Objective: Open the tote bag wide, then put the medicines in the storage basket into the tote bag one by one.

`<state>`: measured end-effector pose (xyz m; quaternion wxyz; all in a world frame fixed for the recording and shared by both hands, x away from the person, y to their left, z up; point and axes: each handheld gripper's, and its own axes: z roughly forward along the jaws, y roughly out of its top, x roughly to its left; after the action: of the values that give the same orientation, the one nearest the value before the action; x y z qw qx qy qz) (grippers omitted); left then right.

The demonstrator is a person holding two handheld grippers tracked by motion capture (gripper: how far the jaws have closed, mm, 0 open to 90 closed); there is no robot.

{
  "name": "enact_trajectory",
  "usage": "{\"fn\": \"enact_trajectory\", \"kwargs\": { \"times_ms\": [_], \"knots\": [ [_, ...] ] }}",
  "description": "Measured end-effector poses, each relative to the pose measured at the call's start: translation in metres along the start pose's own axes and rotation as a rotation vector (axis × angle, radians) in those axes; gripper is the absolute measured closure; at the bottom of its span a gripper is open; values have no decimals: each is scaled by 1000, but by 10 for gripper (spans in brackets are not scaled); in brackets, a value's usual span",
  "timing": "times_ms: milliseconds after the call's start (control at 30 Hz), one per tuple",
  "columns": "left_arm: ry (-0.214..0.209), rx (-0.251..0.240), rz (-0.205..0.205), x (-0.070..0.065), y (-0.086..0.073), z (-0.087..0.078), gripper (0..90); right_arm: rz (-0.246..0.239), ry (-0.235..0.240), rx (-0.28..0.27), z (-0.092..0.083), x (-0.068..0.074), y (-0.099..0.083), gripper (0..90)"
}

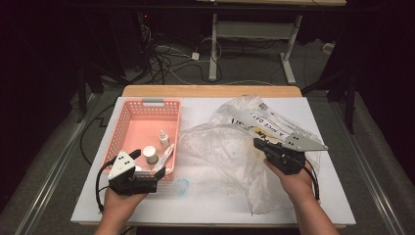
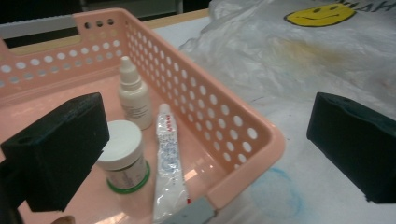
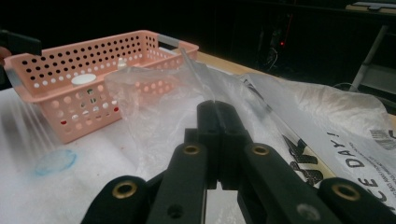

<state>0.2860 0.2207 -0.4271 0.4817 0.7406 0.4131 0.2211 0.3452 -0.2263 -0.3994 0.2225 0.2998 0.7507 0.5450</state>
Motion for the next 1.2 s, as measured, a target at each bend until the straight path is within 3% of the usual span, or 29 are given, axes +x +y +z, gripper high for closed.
{"fn": "enact_trajectory", "kwargs": {
  "times_ms": [200,300,533,767,867,900,967,1067,1200],
  "knots": [
    [50,20,-23,16,-2,-2,0,-8,2,-15,-4,-2,5,900],
    [62,25,-53,24,-4,-5,0,-3,1,-19,-6,-3,5,900],
    [83,32,-74,33,-6,-6,0,2,0,-25,-6,-4,5,900],
    [62,42,-70,33,2,-5,39,9,-9,-23,-5,-5,7,900],
    [28,39,-88,38,15,-8,94,4,-7,-9,-5,-5,8,900],
    [26,37,-76,39,20,-9,127,-1,-5,-5,-4,-5,8,900],
    [25,65,-56,43,28,-6,150,4,-1,5,-2,-7,9,900],
    [-12,101,-89,46,35,4,159,7,5,7,1,-7,12,900],
    [-43,178,-89,45,40,22,211,1,24,-20,1,-1,11,900]
  ]
}}
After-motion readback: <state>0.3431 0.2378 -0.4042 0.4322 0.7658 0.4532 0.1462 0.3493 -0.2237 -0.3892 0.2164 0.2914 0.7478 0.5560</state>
